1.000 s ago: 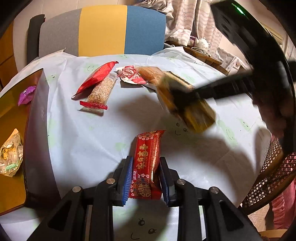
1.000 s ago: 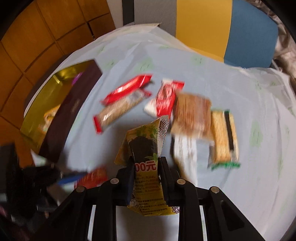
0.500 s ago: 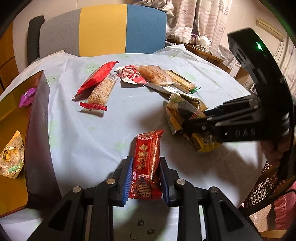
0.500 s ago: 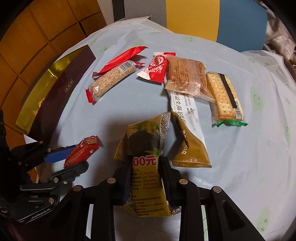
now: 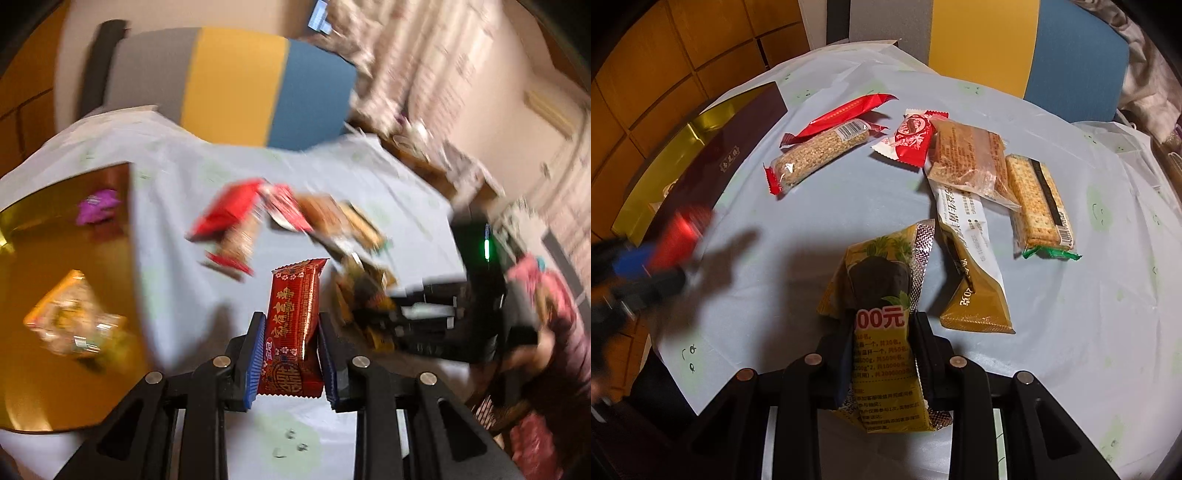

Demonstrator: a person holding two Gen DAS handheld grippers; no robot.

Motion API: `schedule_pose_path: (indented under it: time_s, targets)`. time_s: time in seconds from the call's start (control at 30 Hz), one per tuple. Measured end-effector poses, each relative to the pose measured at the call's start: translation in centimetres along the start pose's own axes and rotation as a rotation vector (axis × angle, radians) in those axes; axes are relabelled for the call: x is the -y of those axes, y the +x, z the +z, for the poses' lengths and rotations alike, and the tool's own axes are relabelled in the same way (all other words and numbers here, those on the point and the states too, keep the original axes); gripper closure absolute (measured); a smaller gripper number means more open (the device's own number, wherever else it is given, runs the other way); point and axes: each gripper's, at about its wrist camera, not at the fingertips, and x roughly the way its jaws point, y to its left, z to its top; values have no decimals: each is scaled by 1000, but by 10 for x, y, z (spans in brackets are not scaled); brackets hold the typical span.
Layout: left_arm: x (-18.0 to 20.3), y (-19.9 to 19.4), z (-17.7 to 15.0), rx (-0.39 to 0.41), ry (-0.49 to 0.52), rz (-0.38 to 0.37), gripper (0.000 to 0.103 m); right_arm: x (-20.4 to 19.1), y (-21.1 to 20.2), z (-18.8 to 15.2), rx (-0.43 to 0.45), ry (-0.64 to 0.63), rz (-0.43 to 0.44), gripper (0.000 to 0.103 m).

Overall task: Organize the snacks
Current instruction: 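Lower the red bar into the gold tray and open the left tool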

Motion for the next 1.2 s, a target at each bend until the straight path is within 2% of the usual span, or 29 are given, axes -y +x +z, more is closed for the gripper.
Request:
schedule_pose_path:
  time_s: [0.17, 0.33, 0.47, 0.67, 0.8, 0.9, 0.97, 1.13, 1.2]
  targets:
    - [-59, -30, 30, 58, -199, 61, 76, 1, -2, -1, 0, 3, 2, 73]
    - [-114, -31, 47, 71, -375, 125, 76, 3, -2, -1, 1, 8, 6, 73]
    - [-151, -22, 51, 60, -520, 113, 76, 5, -3, -1, 0, 12, 14, 73]
    - [-177, -1, 57, 31, -595, 131, 76, 4, -2, -1, 1, 15, 19, 73]
    - [-190, 18, 57, -10, -661, 104, 76, 5, -2, -1, 0, 17, 20, 72]
    - [-191, 29, 60, -16, -665, 86, 73, 5, -2, 0, 0, 19, 20, 72]
    - [-191, 38, 60, -56, -671, 84, 72, 5, -2, 0, 0, 20, 21, 72]
    - [-188, 39, 53, -83, -664, 132, 72, 6, -2, -1, 4, 23, 20, 72]
    - [-187, 33, 48, -68, -663, 148, 72, 6, -2, -1, 4, 22, 16, 72]
